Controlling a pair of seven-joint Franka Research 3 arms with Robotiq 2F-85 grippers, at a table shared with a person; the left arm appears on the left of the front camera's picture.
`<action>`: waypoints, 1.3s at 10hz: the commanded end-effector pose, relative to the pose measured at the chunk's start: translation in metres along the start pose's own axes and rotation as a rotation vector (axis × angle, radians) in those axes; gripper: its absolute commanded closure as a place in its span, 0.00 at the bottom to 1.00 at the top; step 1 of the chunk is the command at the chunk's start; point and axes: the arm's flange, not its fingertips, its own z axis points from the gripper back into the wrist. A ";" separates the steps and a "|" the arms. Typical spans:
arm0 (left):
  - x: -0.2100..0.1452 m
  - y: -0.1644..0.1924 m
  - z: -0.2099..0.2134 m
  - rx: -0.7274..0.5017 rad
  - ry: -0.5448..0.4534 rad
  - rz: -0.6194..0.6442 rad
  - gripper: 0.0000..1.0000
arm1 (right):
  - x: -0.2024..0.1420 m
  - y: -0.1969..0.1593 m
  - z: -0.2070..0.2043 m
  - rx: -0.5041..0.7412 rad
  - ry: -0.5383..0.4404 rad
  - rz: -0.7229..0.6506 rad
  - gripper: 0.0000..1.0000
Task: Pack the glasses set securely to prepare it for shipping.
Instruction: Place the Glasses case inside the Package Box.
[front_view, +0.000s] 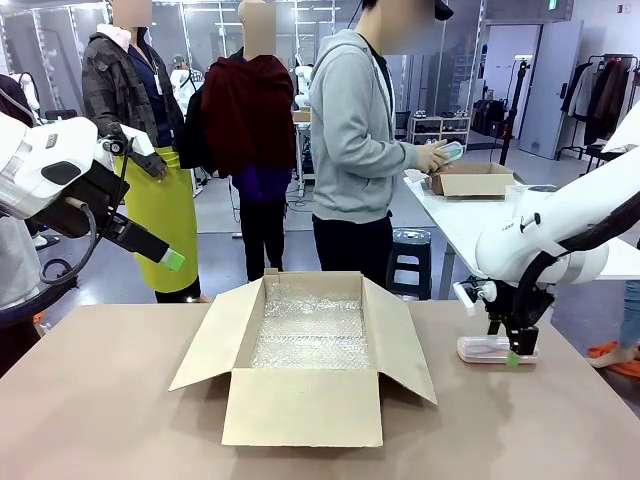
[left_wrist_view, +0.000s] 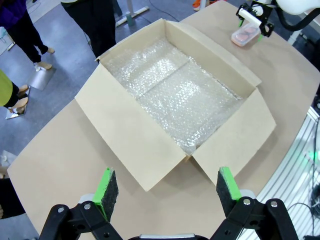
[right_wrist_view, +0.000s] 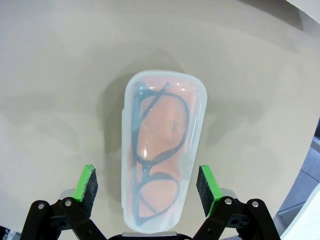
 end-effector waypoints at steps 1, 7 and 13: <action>0.000 0.001 0.002 0.003 -0.006 -0.008 0.00 | -0.007 0.003 -0.009 -0.030 -0.044 0.031 0.00; 0.000 0.001 0.002 0.003 -0.006 -0.008 0.00 | -0.010 0.000 -0.017 -0.023 -0.085 0.017 0.32; 0.000 0.001 0.002 0.003 -0.006 -0.008 0.00 | 0.005 0.008 0.050 0.014 -0.066 -0.016 0.70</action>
